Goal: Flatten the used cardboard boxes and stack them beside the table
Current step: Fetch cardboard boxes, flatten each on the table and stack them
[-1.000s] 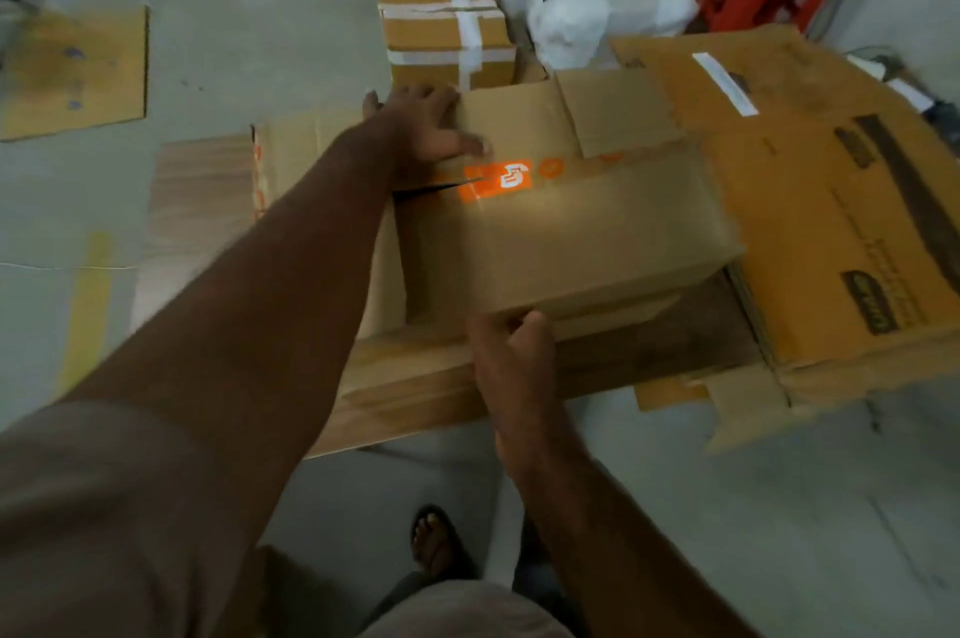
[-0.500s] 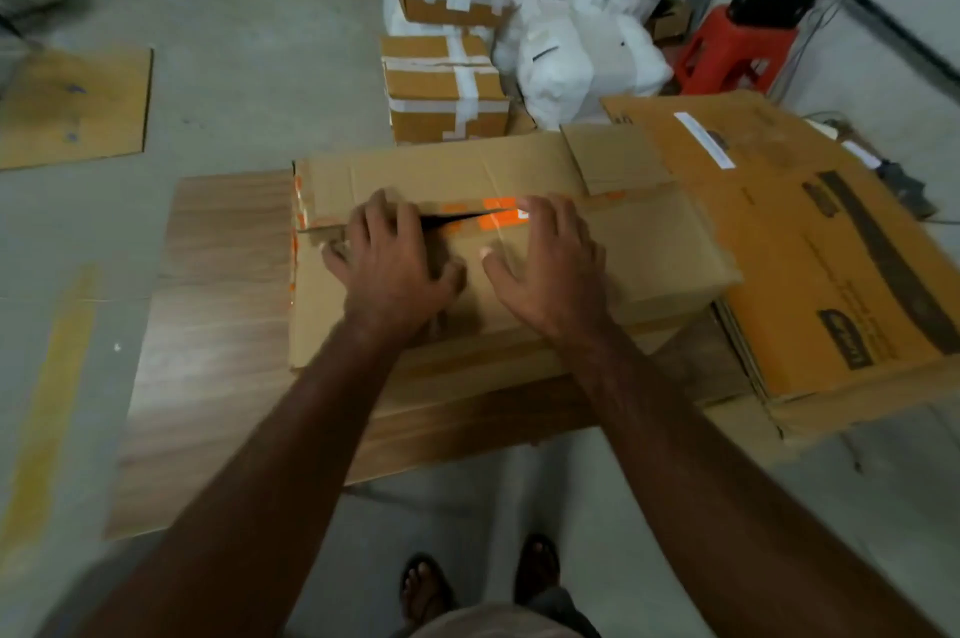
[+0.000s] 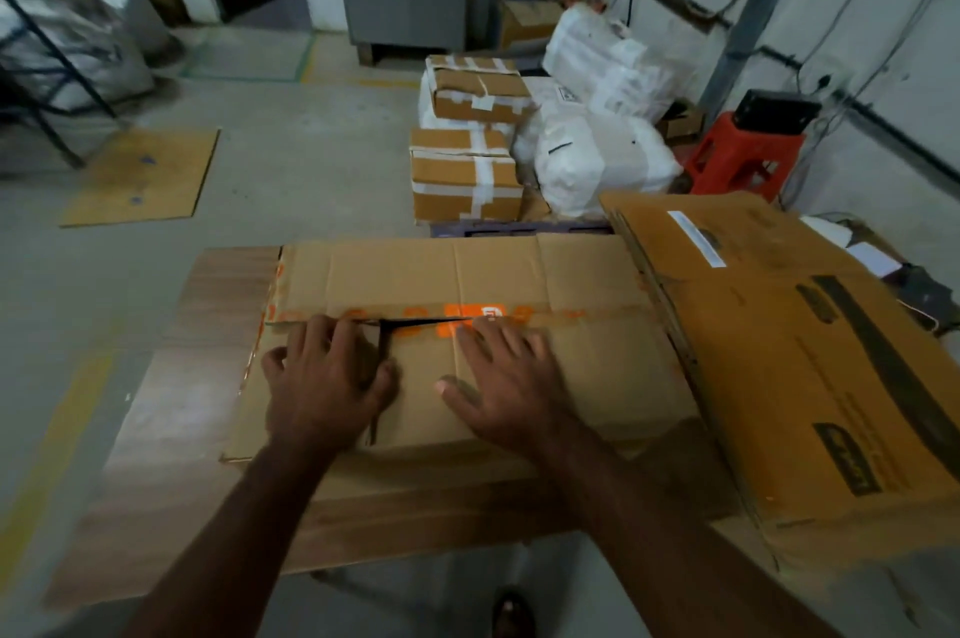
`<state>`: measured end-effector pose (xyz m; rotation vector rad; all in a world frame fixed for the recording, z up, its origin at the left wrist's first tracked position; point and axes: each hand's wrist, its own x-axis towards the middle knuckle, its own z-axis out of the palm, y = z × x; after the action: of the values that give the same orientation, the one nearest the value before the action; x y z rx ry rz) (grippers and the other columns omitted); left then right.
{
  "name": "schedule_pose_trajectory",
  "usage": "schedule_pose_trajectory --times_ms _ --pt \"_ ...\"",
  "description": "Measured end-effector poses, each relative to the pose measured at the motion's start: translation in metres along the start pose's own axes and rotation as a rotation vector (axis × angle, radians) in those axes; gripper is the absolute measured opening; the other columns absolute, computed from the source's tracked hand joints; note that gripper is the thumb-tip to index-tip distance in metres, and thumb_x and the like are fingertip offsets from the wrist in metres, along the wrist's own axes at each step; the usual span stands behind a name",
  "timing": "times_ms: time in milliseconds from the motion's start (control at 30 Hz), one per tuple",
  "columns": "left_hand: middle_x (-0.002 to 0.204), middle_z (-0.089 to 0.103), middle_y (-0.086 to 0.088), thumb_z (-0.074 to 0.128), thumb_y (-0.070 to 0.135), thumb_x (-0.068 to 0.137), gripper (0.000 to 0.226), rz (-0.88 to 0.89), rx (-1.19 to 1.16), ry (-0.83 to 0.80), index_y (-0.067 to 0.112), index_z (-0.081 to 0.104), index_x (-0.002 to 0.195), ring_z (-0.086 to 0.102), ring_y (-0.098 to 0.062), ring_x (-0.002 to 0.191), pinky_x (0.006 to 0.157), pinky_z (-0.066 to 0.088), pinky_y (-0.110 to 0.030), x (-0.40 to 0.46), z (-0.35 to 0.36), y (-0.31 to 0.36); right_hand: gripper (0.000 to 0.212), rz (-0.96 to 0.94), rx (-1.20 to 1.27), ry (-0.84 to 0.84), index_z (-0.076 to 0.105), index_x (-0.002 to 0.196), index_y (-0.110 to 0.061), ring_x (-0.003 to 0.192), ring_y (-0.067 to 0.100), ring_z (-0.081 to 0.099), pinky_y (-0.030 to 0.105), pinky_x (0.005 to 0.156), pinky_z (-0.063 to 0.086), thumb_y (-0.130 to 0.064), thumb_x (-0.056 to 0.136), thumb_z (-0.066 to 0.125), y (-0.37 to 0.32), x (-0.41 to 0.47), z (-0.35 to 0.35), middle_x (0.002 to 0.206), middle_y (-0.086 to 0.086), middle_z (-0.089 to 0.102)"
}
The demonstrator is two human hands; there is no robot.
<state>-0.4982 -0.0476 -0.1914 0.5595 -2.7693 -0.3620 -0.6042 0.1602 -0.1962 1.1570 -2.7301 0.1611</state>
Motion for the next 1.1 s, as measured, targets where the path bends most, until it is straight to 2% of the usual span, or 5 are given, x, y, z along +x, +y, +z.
schedule_pose_trajectory --times_ms 333,600,867,967,1100 --pt "0.154 0.033 -0.01 0.029 0.088 0.074 0.093 -0.338 0.129 -0.095 0.026 0.042 0.143 0.034 -0.035 0.142 0.113 0.026 -0.061 0.002 0.0 0.025 0.032 -0.294 0.092 0.2 0.067 0.09 -0.018 0.085 0.028 0.064 0.039 0.069 0.052 -0.046 0.089 0.05 0.035 0.055 0.017 0.091 0.004 0.066" --pt "0.15 0.037 -0.007 0.029 0.094 0.062 0.107 -0.433 0.147 -0.147 0.019 0.045 0.138 0.042 -0.031 0.136 0.11 0.036 -0.052 0.013 -0.002 0.025 0.046 -0.302 -0.017 0.264 0.064 0.104 -0.016 0.084 0.027 0.06 0.037 0.067 0.047 -0.057 0.086 0.071 0.015 0.105 0.033 0.094 0.007 0.062" --pt "0.129 0.048 -0.013 0.054 0.064 0.092 0.066 -0.626 0.402 -0.174 0.013 0.05 0.134 0.051 -0.032 0.117 0.087 0.049 -0.049 0.048 0.009 0.061 0.038 -0.234 0.085 0.548 0.067 0.094 -0.022 0.073 0.024 0.06 0.032 0.058 0.042 -0.053 0.105 0.048 0.019 0.11 0.033 0.082 0.001 0.063" --pt "0.113 0.059 -0.013 0.053 0.029 0.101 0.034 -0.56 0.512 -0.183 0.008 0.059 0.126 0.06 -0.028 0.095 0.068 0.048 -0.039 0.061 0.01 0.071 0.037 -0.217 0.113 0.584 0.067 0.092 -0.022 0.073 0.025 0.06 0.033 0.058 0.042 -0.053 0.104 0.051 0.022 0.113 0.033 0.081 0.001 0.062" --pt "0.116 0.068 -0.01 0.043 0.026 0.107 0.026 -0.432 0.529 -0.155 0.012 0.056 0.124 0.067 -0.033 0.106 0.07 0.043 -0.037 0.064 -0.023 0.074 0.038 -0.147 0.119 0.595 0.07 0.093 -0.021 0.072 0.024 0.059 0.031 0.058 0.039 -0.053 0.104 0.052 0.025 0.113 0.029 0.082 0.002 0.063"
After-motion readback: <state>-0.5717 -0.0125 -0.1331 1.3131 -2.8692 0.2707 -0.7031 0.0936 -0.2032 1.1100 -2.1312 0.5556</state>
